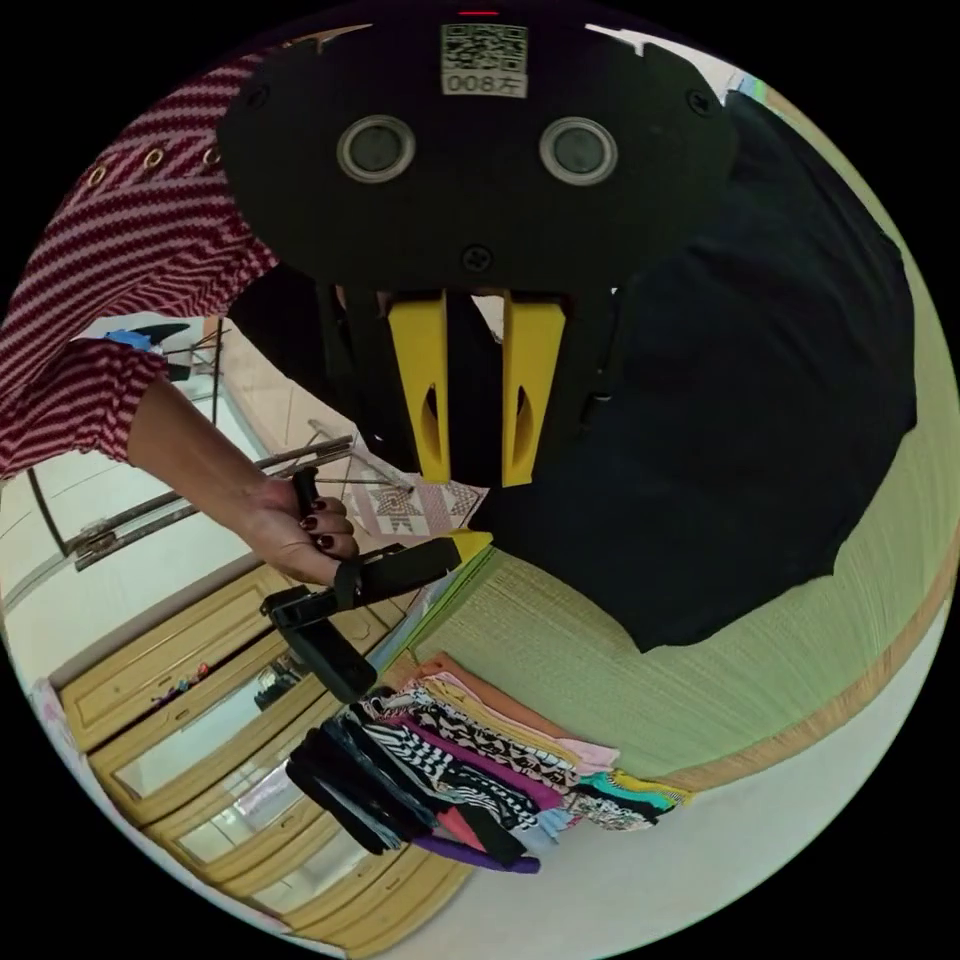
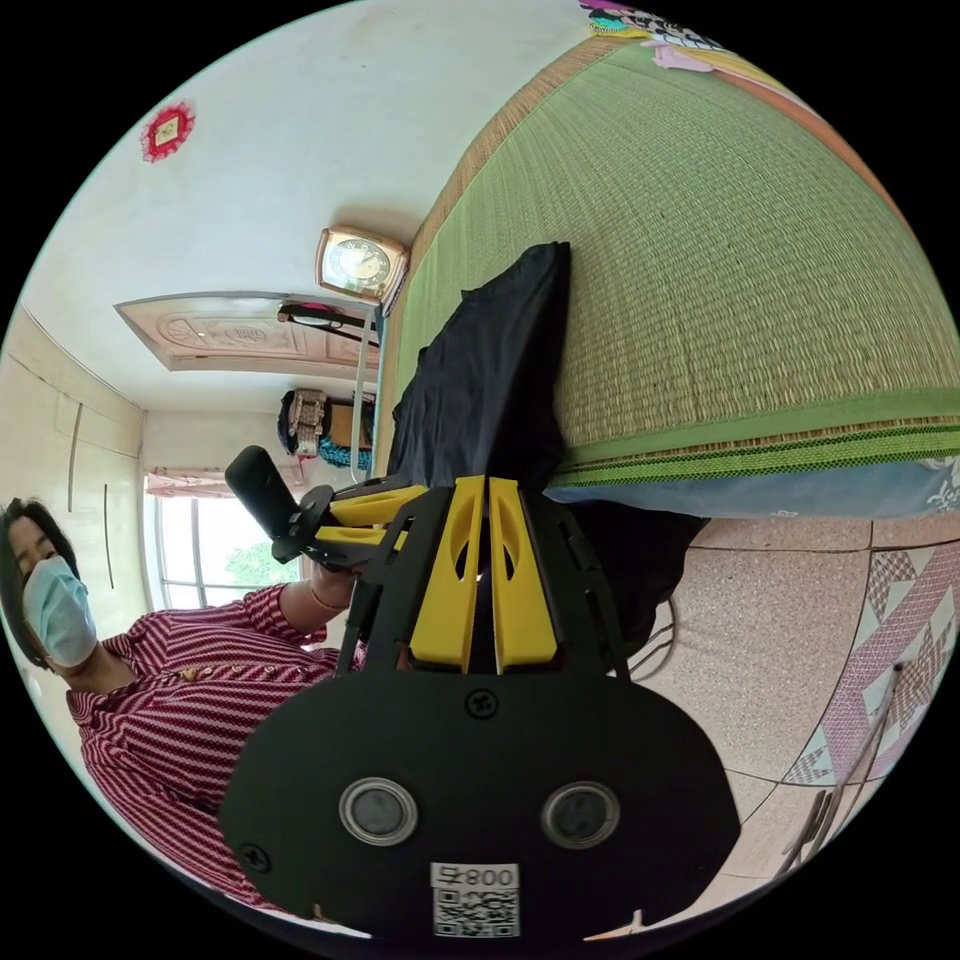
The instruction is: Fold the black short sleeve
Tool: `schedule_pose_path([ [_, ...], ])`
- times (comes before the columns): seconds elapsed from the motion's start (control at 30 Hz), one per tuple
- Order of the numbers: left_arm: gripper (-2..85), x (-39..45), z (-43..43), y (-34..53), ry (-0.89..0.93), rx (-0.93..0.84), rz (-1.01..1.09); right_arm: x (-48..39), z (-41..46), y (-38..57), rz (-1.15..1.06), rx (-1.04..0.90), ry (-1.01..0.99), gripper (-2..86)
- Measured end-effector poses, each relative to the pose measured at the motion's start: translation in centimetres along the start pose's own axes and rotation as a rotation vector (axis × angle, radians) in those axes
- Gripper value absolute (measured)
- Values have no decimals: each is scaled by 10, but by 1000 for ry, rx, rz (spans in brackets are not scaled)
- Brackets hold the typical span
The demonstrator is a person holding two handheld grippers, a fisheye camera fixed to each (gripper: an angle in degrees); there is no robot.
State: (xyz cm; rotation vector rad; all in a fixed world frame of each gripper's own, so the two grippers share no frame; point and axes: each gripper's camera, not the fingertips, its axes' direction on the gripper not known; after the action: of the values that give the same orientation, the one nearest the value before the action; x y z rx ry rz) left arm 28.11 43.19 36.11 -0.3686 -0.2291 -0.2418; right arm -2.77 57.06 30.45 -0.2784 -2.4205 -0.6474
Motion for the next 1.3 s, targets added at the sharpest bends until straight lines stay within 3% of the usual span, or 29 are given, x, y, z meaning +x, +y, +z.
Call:
schedule_pose_path([
  [0.17, 84, 68, -7, -32, -171, -94, 99, 0, 4, 1, -11, 0, -19, 4],
  [0.37, 72, 121, -22, -56, -235, -159, 116, 6, 15, 3, -4, -11, -21, 5],
  [1.03, 8, 228, -115, -87, -212, -162, 81, 18, 38, 11, 11, 49, -47, 12],
  [1.3, 6, 249, -153, -87, -177, -129, 53, 42, 40, 0, 74, 98, -31, 74],
])
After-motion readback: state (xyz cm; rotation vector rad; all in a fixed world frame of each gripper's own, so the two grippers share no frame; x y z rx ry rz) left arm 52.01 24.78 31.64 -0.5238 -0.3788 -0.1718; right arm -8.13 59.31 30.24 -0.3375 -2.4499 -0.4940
